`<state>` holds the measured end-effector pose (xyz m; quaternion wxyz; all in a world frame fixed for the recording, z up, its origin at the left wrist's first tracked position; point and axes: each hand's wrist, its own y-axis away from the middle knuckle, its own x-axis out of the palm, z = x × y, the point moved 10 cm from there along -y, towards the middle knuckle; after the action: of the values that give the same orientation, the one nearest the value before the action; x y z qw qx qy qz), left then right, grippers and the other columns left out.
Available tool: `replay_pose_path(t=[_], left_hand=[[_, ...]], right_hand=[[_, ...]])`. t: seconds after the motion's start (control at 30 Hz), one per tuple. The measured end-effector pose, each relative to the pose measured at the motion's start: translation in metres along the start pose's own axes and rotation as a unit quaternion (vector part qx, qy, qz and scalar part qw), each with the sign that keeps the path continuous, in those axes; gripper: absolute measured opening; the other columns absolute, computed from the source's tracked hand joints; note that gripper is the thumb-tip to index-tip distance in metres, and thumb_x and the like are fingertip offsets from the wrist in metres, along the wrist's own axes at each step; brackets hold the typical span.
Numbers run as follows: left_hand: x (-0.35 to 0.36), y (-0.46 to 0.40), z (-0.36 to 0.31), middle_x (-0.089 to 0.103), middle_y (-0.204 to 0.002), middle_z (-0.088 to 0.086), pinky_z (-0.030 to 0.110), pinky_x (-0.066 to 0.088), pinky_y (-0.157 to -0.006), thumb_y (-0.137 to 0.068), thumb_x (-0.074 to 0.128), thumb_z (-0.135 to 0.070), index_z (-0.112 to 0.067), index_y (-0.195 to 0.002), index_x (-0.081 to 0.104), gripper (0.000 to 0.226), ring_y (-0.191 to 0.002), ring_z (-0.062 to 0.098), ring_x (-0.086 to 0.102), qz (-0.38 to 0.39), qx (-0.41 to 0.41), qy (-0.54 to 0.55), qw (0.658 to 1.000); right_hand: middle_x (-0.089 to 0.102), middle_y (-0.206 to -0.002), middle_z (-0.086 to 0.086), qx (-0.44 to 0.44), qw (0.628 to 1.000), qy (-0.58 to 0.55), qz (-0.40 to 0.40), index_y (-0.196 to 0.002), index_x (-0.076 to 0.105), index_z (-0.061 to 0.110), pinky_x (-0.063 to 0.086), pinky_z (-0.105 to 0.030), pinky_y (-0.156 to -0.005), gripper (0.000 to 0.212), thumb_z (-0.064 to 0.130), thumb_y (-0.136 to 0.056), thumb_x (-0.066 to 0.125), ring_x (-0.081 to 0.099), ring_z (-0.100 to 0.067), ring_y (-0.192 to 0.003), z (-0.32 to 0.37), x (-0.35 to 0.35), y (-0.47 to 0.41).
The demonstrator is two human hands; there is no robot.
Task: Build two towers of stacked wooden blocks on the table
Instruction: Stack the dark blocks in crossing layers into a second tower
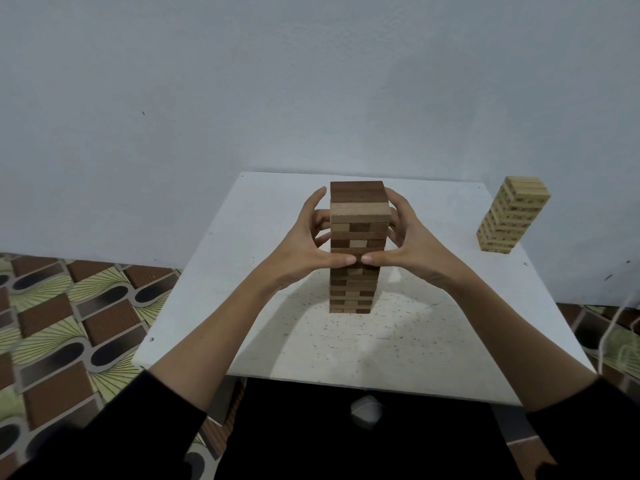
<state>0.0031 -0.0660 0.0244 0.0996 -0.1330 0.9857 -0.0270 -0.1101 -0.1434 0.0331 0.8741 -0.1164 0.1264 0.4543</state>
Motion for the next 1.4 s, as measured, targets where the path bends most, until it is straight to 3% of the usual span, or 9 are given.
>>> replay_pose_path(t=[0.2,0.5,0.83,1.17,1.4], left_hand=[[-0.001,-0.003,0.003,0.055,-0.128,0.009,0.046,0.038,-0.109,-0.061,0.082,-0.011,-0.025,-0.150,0.015,0.112,-0.122,0.017,0.053,-0.005,0.002,0.000,1.000],[-0.002,-0.006,0.008,0.056,-0.125,0.012,0.049,0.038,-0.109,-0.061,0.082,-0.010,-0.023,-0.150,0.018,0.110,-0.117,0.020,0.057,-0.015,0.002,0.009,1.000],[0.004,-0.002,0.015,0.054,-0.128,0.011,0.048,0.034,-0.112,-0.059,0.084,-0.011,-0.027,-0.150,0.009,0.120,-0.124,0.019,0.051,0.012,0.003,0.010,1.000],[0.003,-0.001,0.015,0.057,-0.126,0.009,0.052,0.034,-0.110,-0.056,0.085,-0.025,-0.032,-0.149,0.007,0.121,-0.121,0.022,0.053,0.003,0.004,0.012,1.000],[0.003,-0.001,0.019,0.057,-0.124,0.012,0.051,0.035,-0.109,-0.062,0.082,-0.011,-0.028,-0.149,0.007,0.116,-0.120,0.023,0.055,-0.007,-0.002,0.021,1.000]], right_hand=[[0.046,-0.137,0.004,-0.005,1.000,-0.005,-0.005,-0.147,0.017,0.027,0.024,-0.046,-0.116,0.106,0.023,-0.063,0.082,0.041,-0.008,-0.131,-0.002,-0.001,-0.001],[0.045,-0.135,0.009,0.002,1.000,-0.012,-0.009,-0.146,0.023,0.024,0.025,-0.044,-0.116,0.102,0.027,-0.062,0.082,0.039,-0.010,-0.132,-0.003,0.001,0.000],[0.042,-0.141,0.009,0.013,1.000,0.008,0.001,-0.149,0.014,0.025,0.028,-0.045,-0.115,0.113,0.028,-0.060,0.084,0.037,-0.009,-0.134,-0.012,0.003,0.002],[0.045,-0.136,0.012,0.018,1.000,0.002,-0.005,-0.148,0.015,0.023,0.027,-0.043,-0.115,0.109,0.023,-0.062,0.082,0.038,-0.005,-0.132,-0.018,0.003,0.001],[0.043,-0.141,0.004,0.013,1.000,-0.004,-0.016,-0.148,0.017,0.024,0.026,-0.045,-0.115,0.107,0.025,-0.062,0.082,0.038,-0.010,-0.134,-0.020,0.003,0.001]])
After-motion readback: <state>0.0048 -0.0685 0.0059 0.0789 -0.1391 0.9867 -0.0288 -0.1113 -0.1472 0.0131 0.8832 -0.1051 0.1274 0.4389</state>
